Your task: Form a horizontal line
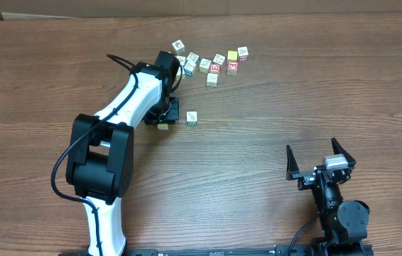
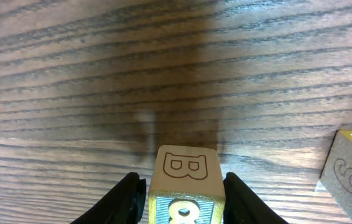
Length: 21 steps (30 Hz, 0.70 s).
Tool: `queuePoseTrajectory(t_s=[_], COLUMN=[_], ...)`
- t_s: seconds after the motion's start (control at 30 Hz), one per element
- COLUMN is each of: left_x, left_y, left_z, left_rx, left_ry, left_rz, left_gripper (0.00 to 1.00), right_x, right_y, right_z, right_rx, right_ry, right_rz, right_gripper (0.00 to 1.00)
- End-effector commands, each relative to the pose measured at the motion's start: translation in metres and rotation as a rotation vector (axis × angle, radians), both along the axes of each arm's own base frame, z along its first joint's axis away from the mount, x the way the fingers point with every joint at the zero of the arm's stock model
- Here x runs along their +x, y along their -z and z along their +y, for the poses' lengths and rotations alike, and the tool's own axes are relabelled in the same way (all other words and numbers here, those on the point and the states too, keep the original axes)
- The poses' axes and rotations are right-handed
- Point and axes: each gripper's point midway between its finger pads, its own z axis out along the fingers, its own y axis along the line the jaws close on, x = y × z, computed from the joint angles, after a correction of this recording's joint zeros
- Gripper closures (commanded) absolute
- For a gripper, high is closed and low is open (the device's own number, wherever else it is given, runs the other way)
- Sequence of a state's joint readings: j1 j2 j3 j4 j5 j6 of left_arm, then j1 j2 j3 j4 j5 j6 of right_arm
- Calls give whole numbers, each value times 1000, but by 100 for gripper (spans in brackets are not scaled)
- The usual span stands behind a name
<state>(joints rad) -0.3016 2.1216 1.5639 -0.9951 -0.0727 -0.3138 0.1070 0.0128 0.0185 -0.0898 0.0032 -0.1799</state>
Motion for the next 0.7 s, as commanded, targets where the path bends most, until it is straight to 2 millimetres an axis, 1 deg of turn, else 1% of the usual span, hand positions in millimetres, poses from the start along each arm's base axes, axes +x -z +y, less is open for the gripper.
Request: queuePoseTrajectory(t_s=[0.0,0.17,0.27,0.33,0.43,0.57,0.67], left_x=[-2,-3,-4,-4,-3,-3,-3], left_y=[5,6,6,6,6,6,6], left_z=[0,-2,-6,-6,-6,-6,-6], left_rx=[17,9,-16,-15,-15,-16,-16], left_ry=[74,83,83,83,83,82,75], left_rz=[13,16,22,21,19,19,19], left_gripper=[62,63,64,67,67,73,72], right_x=[0,0,0,0,0,0,0], right_y=[2,2,2,2,2,2,2], right_z=[2,2,2,2,2,2,2], right_rx=[-1,0,-1,-1,0,-1,-1], right_ry=[-10,-10,-10,-10,-10,-10,-10], right_rz=[-5,-5,-5,-5,-5,-5,-5], right_gripper=[0,0,0,0,0,0,0])
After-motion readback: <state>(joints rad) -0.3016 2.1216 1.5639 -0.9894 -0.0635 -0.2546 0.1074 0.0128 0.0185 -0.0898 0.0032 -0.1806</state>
